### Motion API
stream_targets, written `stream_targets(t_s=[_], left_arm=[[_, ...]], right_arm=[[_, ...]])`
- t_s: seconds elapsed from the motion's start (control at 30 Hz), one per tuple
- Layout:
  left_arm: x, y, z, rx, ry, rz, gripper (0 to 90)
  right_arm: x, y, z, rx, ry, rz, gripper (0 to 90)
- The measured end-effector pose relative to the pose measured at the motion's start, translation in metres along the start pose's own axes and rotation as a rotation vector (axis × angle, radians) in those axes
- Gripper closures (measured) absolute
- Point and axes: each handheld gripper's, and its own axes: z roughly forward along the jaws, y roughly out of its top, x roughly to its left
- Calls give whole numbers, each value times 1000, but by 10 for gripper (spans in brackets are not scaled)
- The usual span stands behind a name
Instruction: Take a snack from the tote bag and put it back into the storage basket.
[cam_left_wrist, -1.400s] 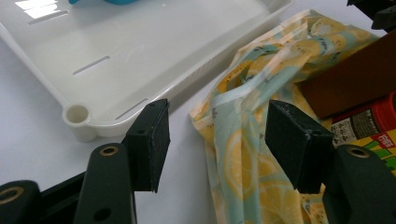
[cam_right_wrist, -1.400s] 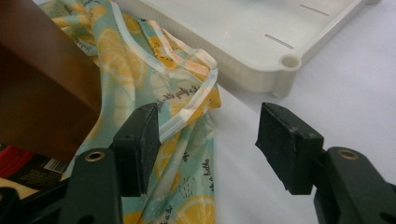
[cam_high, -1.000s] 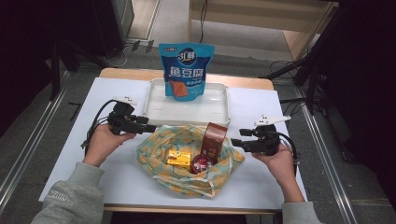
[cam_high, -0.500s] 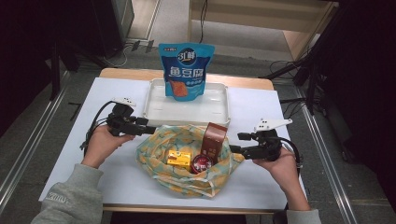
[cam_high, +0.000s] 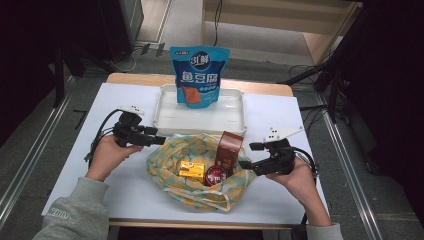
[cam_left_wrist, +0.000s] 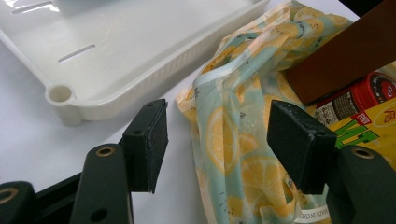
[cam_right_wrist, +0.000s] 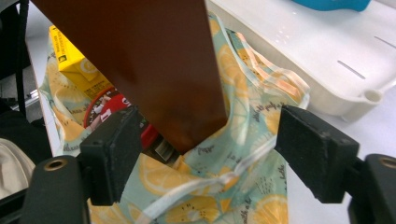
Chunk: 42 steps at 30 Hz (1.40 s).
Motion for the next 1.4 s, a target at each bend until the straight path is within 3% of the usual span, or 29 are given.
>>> stream_targets(t_s=[0.8,1.4], left_arm=[[2,-6,-3,-6,3,-15,385],[-1,-5,-5,-15,-14,17,385]], right_arm=[[18,27,17,15,23,-87,201],[26,55,22,16,11,-119,239]])
